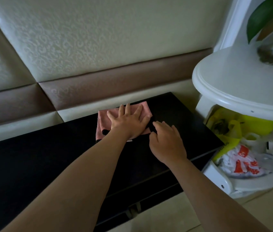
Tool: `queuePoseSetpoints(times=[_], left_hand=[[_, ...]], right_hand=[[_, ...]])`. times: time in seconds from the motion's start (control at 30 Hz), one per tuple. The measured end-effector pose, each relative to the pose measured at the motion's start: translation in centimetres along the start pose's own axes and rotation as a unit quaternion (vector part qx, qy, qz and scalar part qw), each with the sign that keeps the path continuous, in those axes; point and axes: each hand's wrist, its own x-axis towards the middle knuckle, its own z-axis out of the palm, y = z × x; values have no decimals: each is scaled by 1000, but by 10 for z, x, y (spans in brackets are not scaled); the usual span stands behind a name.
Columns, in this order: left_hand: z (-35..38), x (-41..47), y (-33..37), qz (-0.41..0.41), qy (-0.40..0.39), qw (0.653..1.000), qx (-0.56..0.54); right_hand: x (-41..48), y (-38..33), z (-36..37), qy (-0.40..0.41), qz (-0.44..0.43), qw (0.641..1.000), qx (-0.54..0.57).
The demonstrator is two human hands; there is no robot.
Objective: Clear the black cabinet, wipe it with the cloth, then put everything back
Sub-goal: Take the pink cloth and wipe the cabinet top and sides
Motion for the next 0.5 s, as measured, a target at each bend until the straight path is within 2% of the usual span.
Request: queuePoseSetpoints(times=[0.5], left_hand=[[-2,32,3,-14,6,1000,-2]], right_hand=[[3,3,-1,-16,-8,1000,12]])
